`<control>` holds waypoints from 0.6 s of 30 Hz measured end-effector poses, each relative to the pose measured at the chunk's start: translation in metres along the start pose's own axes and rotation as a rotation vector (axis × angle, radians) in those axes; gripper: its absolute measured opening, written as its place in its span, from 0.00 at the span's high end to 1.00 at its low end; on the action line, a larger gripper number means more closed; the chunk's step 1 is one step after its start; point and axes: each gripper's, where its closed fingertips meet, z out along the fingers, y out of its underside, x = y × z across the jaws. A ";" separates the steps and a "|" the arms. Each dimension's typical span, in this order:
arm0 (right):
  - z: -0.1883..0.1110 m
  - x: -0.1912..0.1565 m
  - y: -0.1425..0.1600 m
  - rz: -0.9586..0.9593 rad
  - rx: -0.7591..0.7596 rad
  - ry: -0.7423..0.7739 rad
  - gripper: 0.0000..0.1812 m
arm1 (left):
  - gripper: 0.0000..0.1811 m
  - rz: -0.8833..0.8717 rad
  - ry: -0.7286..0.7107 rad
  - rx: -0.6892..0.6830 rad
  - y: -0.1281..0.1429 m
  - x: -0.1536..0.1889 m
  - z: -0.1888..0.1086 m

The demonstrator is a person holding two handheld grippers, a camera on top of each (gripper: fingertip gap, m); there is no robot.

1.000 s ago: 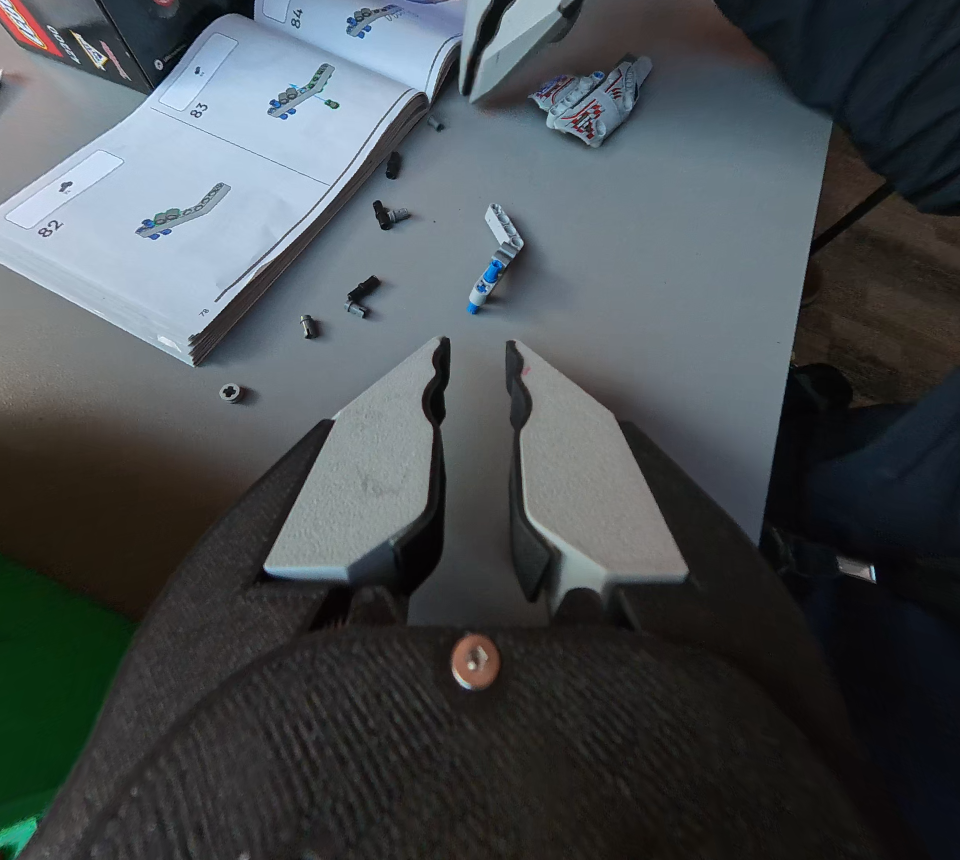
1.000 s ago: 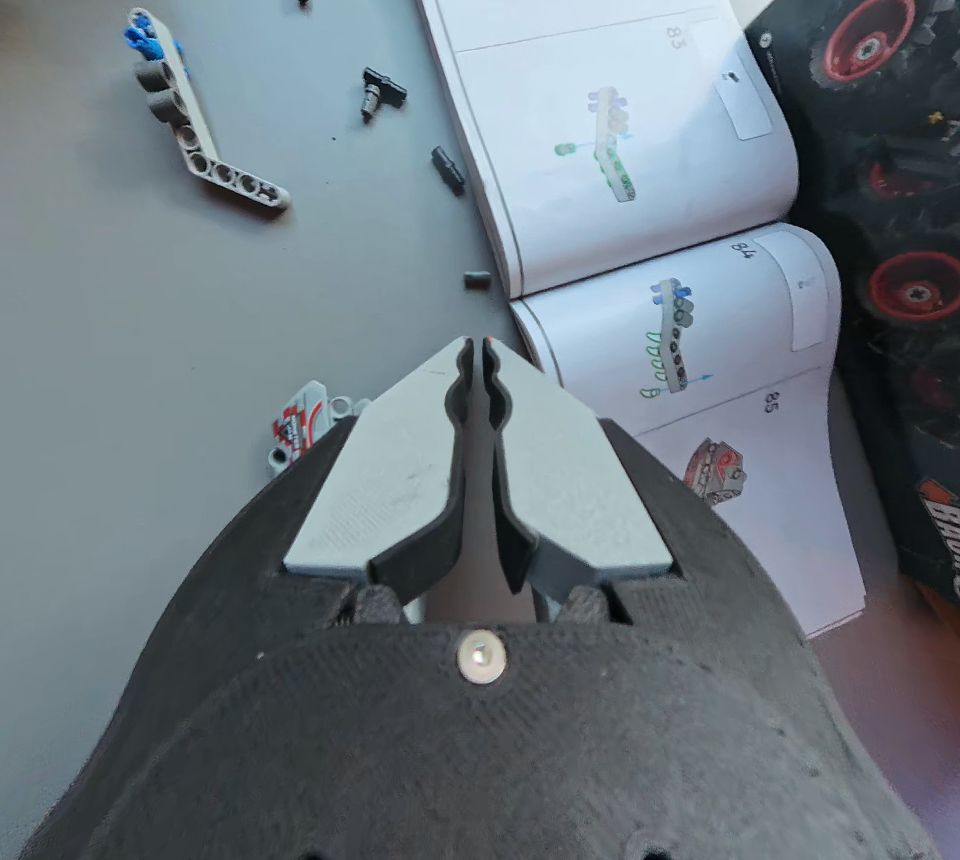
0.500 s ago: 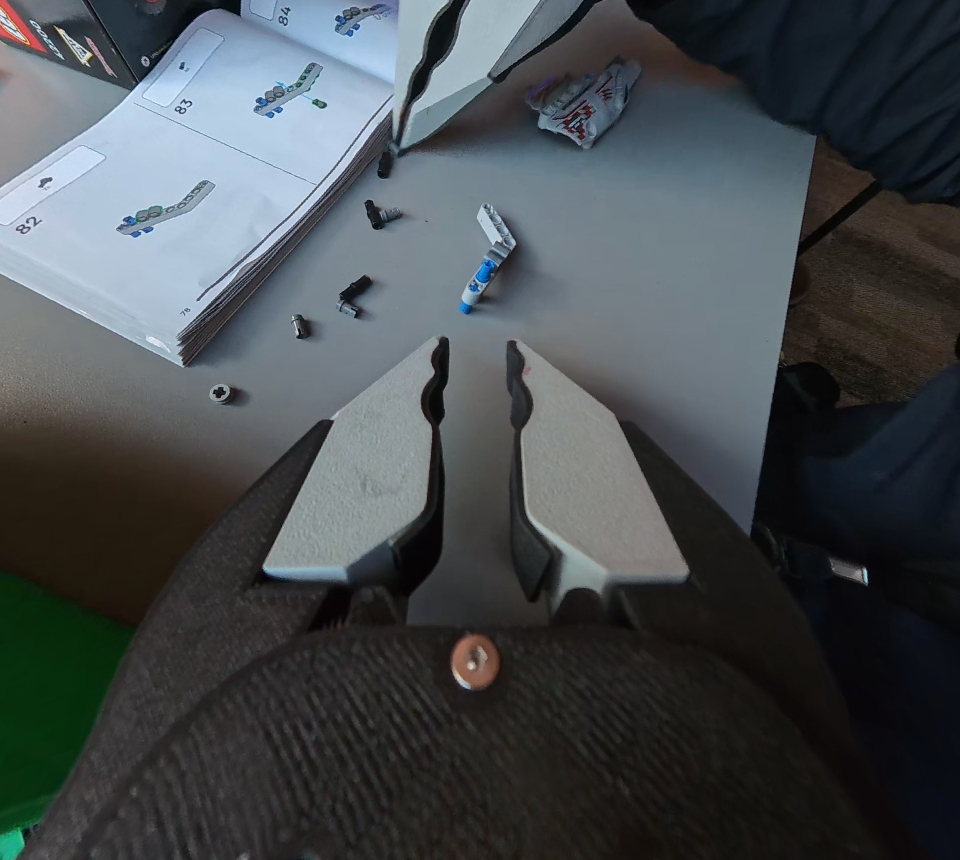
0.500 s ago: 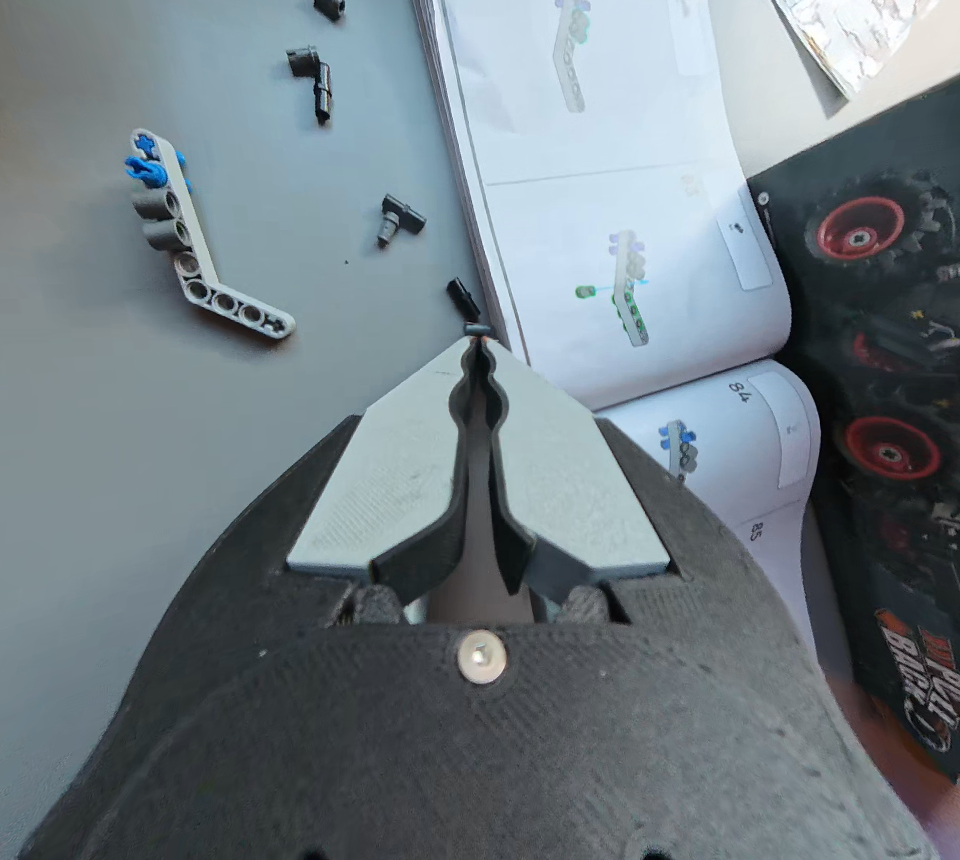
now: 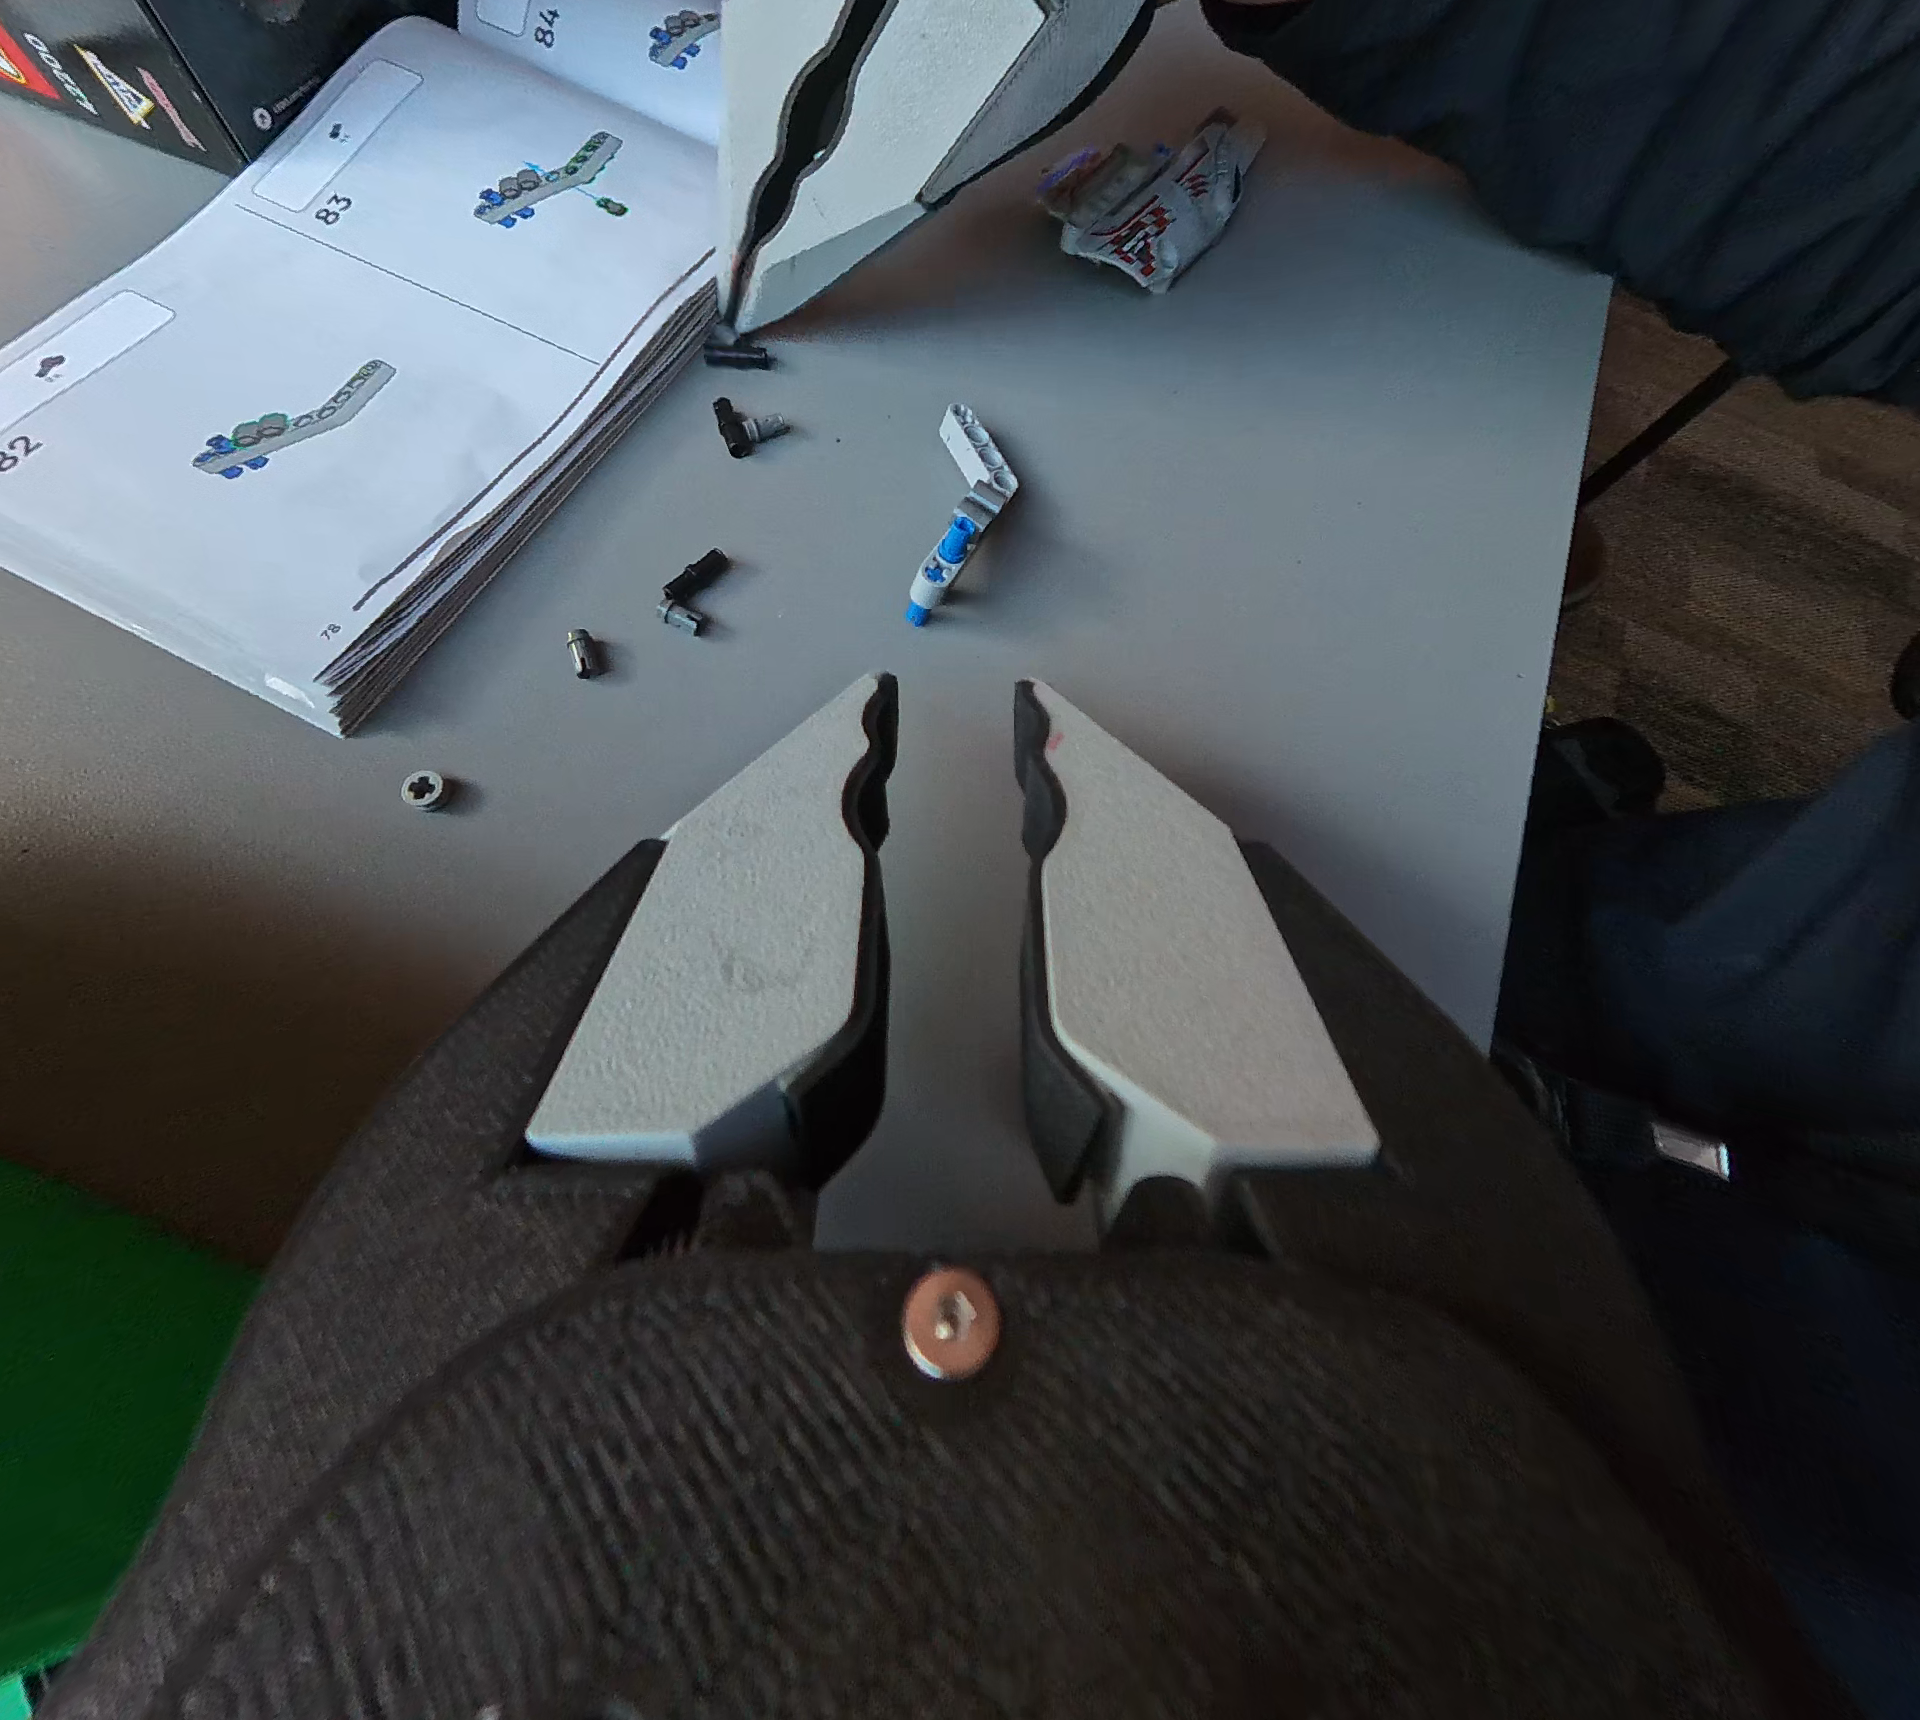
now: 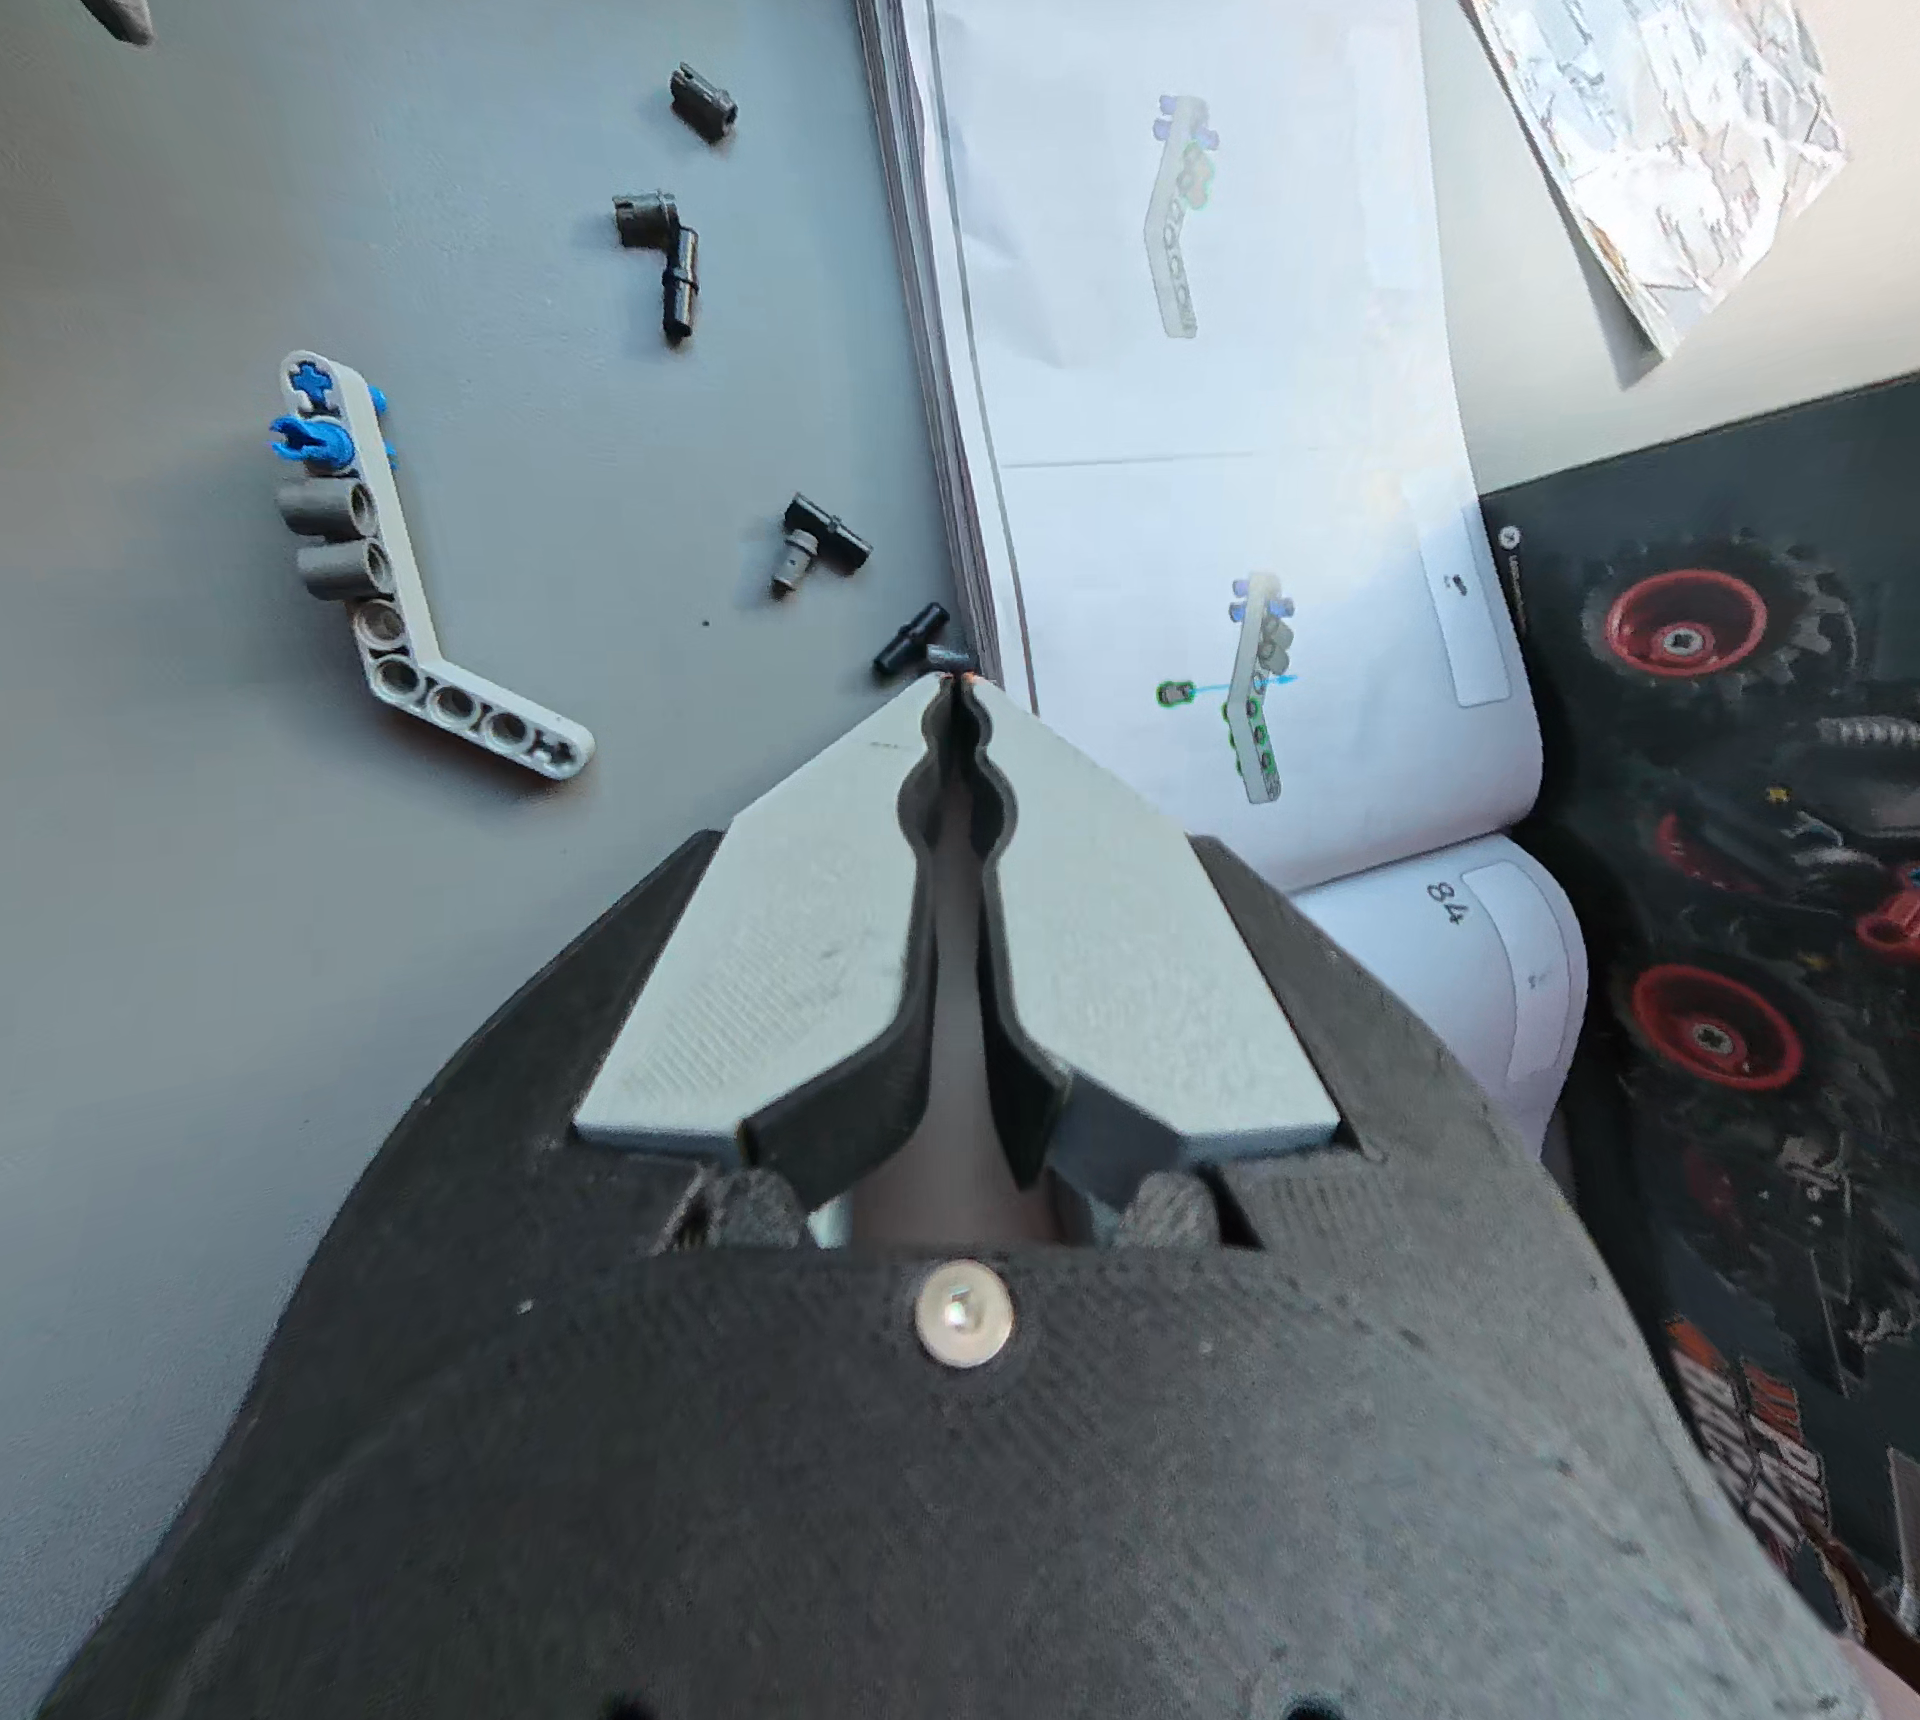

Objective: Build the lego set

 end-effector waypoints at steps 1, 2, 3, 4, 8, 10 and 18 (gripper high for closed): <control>0.001 -0.001 -0.003 -0.006 0.005 -0.003 1.00 | 0.89 0.000 0.000 0.000 0.000 0.000 0.000; 0.003 -0.001 -0.005 -0.012 0.010 -0.006 1.00 | 0.89 -0.001 0.001 0.000 0.000 0.000 0.000; 0.004 -0.002 -0.008 -0.017 0.013 -0.009 1.00 | 0.89 -0.001 0.002 0.000 0.000 0.000 0.000; 0.006 -0.002 -0.011 -0.024 0.016 -0.012 1.00 | 0.89 -0.001 0.001 -0.001 0.000 0.000 0.000; 0.011 -0.005 -0.022 -0.046 0.032 -0.026 1.00 | 0.89 -0.002 0.002 -0.001 0.000 0.000 0.000; 0.014 -0.006 -0.027 -0.054 0.040 -0.035 1.00 | 0.89 -0.003 0.004 0.000 0.000 0.000 0.000; 0.017 -0.012 -0.036 -0.070 0.064 -0.068 1.00 | 0.89 -0.004 0.009 0.004 0.000 0.001 0.000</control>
